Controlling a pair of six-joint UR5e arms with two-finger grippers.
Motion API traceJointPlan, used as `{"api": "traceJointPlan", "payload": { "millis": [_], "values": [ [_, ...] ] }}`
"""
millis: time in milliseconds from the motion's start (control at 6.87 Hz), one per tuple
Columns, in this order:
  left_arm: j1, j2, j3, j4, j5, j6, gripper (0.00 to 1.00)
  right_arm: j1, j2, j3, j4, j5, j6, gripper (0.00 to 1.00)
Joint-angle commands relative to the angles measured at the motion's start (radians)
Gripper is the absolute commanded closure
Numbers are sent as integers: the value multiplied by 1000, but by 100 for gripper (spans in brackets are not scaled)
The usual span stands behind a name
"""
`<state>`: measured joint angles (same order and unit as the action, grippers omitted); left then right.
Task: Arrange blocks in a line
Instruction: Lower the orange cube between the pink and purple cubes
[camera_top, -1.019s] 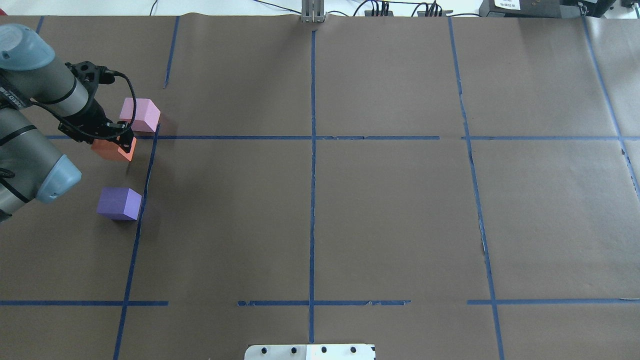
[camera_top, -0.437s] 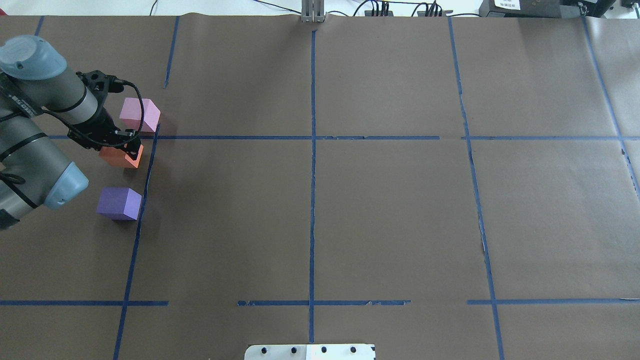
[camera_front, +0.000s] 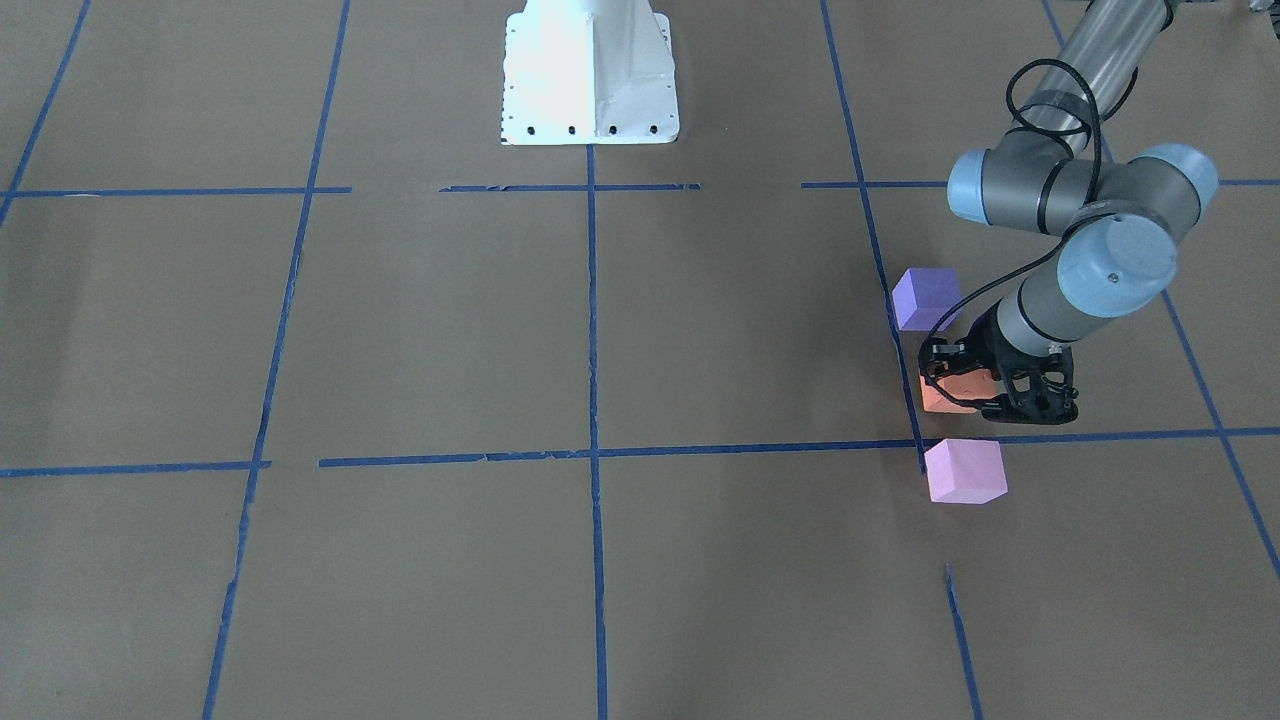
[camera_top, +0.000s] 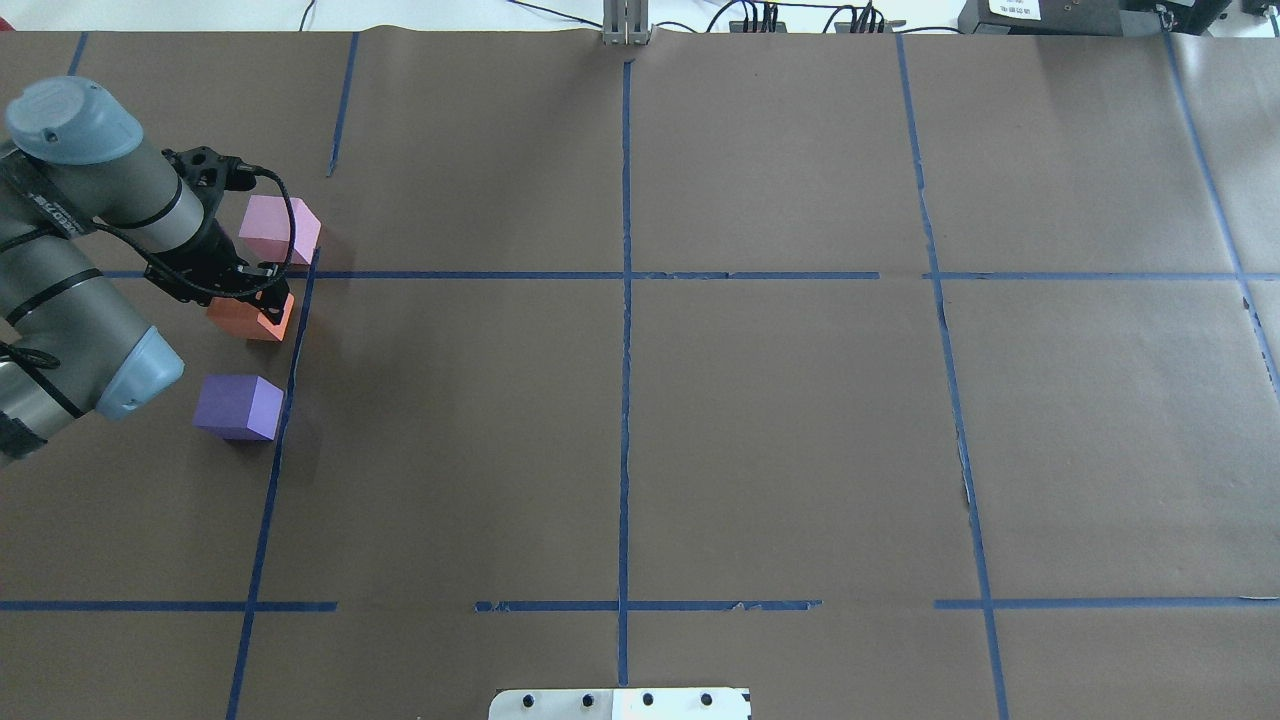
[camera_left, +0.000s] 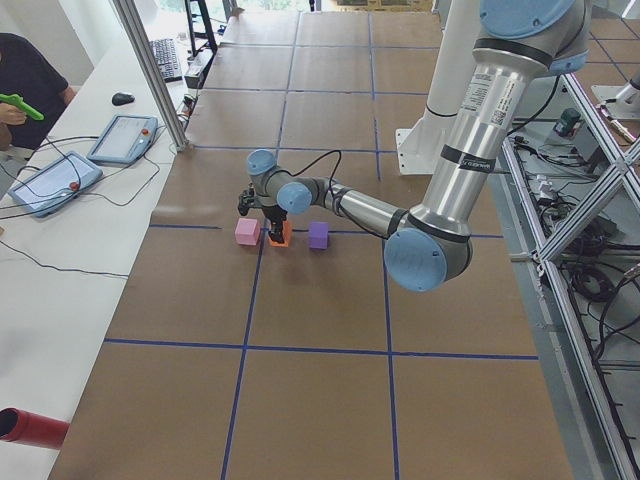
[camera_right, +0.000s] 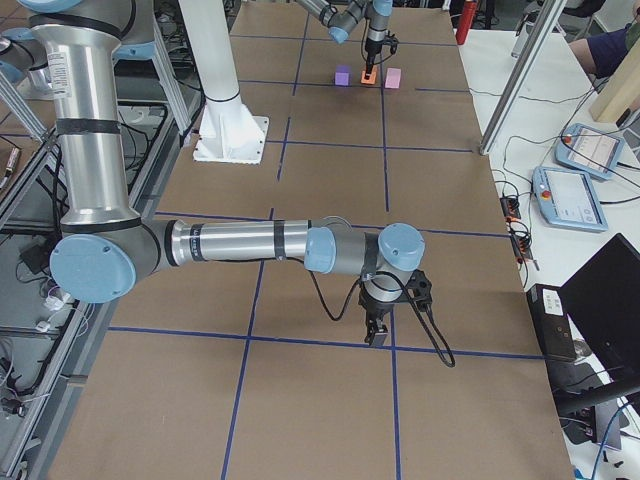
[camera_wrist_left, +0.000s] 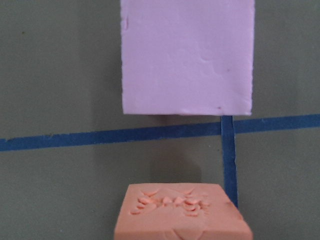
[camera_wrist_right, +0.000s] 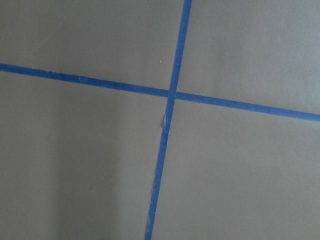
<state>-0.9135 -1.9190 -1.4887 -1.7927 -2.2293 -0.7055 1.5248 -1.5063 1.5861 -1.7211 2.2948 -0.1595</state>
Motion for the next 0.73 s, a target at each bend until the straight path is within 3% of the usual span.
{"api": "traceJointPlan", "payload": {
  "millis": [0,583],
  "values": [
    [1,0,13,-14,-18,0,58,0,0,0,0,0,0,0],
    [5,0,33,-40,-26,0,35,0,0,0,0,0,0,0]
  ]
}}
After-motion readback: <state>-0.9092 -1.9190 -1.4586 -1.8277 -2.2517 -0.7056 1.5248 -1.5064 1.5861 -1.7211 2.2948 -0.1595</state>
